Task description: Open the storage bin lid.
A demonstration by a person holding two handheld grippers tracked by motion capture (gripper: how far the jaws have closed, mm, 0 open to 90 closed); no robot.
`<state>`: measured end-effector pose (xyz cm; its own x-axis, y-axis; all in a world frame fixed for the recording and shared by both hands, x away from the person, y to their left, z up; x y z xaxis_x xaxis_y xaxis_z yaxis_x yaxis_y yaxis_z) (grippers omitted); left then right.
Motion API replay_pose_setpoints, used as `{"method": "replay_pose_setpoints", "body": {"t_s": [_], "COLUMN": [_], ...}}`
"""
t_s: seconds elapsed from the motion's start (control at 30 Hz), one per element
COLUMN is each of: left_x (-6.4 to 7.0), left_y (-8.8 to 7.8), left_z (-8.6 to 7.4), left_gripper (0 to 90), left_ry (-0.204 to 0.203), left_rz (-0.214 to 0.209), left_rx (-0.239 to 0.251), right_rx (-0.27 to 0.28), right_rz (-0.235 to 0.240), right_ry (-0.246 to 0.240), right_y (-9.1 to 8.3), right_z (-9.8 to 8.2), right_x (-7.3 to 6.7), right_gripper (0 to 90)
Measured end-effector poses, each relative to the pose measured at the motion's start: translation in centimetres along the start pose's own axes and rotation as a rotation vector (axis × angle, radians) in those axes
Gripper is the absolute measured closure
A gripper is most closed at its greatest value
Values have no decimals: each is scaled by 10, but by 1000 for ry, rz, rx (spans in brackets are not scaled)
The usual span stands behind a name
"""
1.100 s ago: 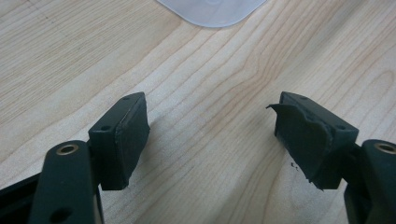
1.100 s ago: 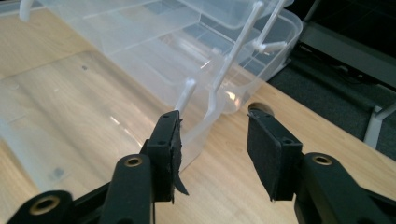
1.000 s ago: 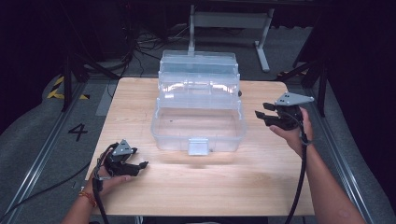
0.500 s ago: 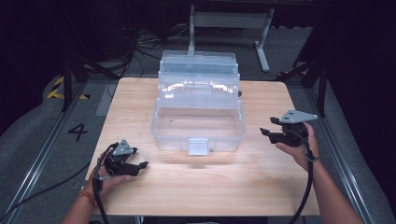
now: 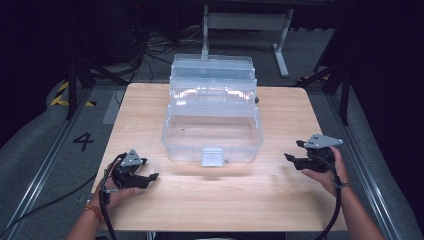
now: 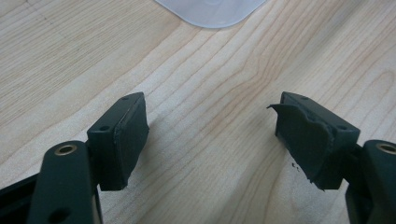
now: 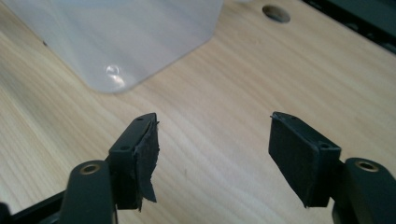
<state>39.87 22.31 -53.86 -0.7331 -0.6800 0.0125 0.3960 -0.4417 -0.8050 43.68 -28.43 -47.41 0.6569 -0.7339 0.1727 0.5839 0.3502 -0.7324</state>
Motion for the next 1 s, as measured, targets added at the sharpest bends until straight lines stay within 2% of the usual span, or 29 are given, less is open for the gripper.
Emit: {"method": "replay_pose_setpoints", "body": {"t_s": [0.13, 0.2, 0.27, 0.43, 0.5, 0.57, 1.0], "left_x": [-1, 0, 0, 0, 0, 0, 0], "left_y": [0, 0, 0, 0, 0, 0, 1], "left_z": [0, 0, 0, 0, 0, 0, 1], "left_gripper": [258, 257, 257, 255, 254, 254, 242], "left_ry": [4, 3, 3, 3, 1, -2, 4], "left_rz": [4, 1, 1, 2, 3, 4, -8], "left_rx": [-2, -3, -4, -3, -3, -2, -8], "right_rx": [-18, -29, -36, -15, -33, -43, -47], "right_rz": [19, 13, 28, 65, 63, 58, 63], "right_ry": [31, 65, 86, 162, 185, 196, 201], "right_y": [6, 10, 14, 21, 27, 27, 28], "right_z": [-22, -33, -43, -60, -67, -68, -69], "right_x": [-1, -1, -1, -3, -4, -3, -3], "right_gripper": [318, 293, 283, 247, 220, 190, 181]}}
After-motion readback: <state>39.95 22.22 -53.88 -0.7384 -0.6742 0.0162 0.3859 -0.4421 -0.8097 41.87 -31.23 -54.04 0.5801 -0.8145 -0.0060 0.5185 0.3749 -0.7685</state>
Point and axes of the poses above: each handheld gripper's, and its own axes: y roughly forward along the jaws, z roughly out of its top, x roughly to its right, the point moved 8 cm from there along y, roughly forward along the jaws, and after that the axes turned 8 degrees about -x, right-handed, at the moved point
